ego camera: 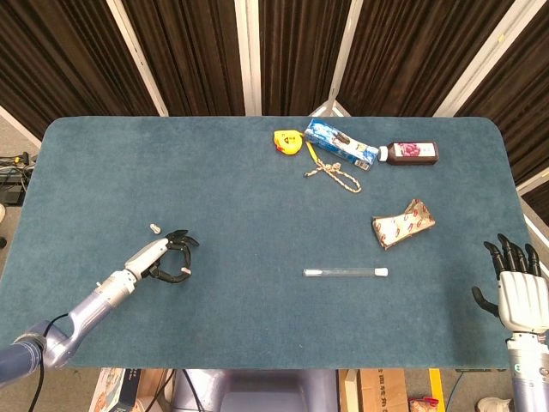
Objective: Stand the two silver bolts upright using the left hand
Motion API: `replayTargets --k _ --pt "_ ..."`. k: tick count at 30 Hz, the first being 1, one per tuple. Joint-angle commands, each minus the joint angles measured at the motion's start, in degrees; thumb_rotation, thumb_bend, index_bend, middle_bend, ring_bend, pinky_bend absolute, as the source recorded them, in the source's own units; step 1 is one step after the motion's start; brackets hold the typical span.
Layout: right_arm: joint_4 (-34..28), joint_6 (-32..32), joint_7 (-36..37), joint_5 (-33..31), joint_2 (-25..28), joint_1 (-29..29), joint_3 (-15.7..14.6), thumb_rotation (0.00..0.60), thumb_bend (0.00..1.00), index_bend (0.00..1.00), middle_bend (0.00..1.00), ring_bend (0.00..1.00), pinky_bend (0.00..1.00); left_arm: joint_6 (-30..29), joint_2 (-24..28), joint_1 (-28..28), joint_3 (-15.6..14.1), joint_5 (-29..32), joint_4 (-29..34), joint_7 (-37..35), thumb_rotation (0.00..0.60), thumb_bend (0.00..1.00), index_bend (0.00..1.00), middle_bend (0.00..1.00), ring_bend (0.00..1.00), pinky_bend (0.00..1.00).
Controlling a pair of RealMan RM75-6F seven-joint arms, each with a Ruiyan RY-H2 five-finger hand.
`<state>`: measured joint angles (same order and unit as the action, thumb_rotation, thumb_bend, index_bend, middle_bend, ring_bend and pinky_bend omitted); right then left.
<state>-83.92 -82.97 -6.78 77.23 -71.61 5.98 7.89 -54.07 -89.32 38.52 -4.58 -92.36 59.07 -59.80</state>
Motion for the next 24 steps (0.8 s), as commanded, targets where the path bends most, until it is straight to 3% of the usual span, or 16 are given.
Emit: replayTargets --k 1,10,18,24 --pt "0.0 -0.1 -0.1 -0.1 -0.1 0.0 0.1 0.6 0.25 0.19 0.08 0.13 0.0 0.1 0.1 0.1 -0.2 0.0 0.1 -0.4 0.6 0.4 0.53 0.19 0.0 0.0" --pt "0.1 -0.5 -0.3 -0.2 -0.5 0.0 0.3 0.6 0.25 0.19 0.08 0.14 0.0 -1.4 2.6 1.0 -0.2 -1.1 2.5 -1.5 0.6 0.37 0.41 0.13 0.0 0.0" --pt "-0.1 -0.8 -0.1 -0.2 -0.4 -0.1 0.5 0.6 0.25 0.2 0.08 0.14 0.0 -5.6 5.6 1.4 3.5 0.1 9.2 5.4 0.6 0.36 0.4 0.13 0.0 0.0" --pt "0.0 -0.9 -0.1 -0.1 -0.4 -0.2 0.5 0.6 0.25 0.2 0.08 0.14 0.0 -7.9 8.9 2.4 6.4 0.3 17.8 8.7 0.6 0.37 0.4 0.14 0.0 0.0"
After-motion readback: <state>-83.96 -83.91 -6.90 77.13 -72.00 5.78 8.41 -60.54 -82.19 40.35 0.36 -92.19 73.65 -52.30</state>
